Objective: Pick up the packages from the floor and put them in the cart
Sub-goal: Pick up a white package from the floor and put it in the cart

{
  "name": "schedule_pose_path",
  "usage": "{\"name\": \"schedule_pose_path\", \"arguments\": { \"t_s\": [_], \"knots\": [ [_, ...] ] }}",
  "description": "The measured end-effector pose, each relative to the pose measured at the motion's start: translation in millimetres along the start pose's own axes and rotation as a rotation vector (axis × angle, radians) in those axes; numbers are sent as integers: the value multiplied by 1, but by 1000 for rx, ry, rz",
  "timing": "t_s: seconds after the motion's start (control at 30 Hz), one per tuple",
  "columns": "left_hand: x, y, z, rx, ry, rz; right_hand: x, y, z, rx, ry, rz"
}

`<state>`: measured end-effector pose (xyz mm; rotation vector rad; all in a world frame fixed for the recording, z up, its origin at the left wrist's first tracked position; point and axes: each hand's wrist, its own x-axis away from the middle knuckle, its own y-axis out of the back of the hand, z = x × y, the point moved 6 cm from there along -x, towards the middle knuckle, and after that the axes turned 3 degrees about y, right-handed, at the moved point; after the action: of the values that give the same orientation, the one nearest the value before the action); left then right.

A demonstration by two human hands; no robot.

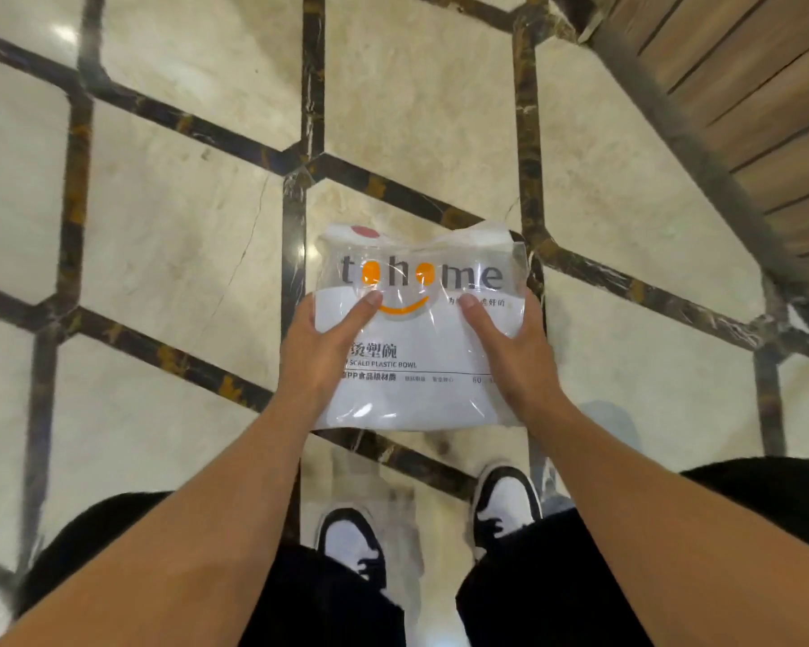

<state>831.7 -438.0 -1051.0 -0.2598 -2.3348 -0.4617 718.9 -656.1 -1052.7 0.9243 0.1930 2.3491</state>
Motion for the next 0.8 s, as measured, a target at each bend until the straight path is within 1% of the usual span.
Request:
{"name": "schedule_pose_path", "arguments": {
  "t_s": [0.07,0.17,0.27,0.43,0.5,0.63,0.73,0.8],
  "knots": [
    [46,8,-32,-20,7,21,36,31,36,-2,-35,-2],
    [122,12,-99,-58,-28,50,97,90,97,-47,-62,-38],
    [207,9,-185,-35,-95,101,159,159,171,-77,-60,-96],
    [345,-1,-334,-20,-229,227,264,288,315,-119,30,-205],
    [393,-9,-396,11,-268,300,302,340,371,-116,75,-267],
    [489,-39,-506,14,-399,500,386,431,459,-158,186,-405],
    [558,-66,-566,-19,-531,630,456,493,496,-159,270,-562],
    [607,-87,-591,-53,-581,724,505,528,504,-181,308,-660]
  ]
}}
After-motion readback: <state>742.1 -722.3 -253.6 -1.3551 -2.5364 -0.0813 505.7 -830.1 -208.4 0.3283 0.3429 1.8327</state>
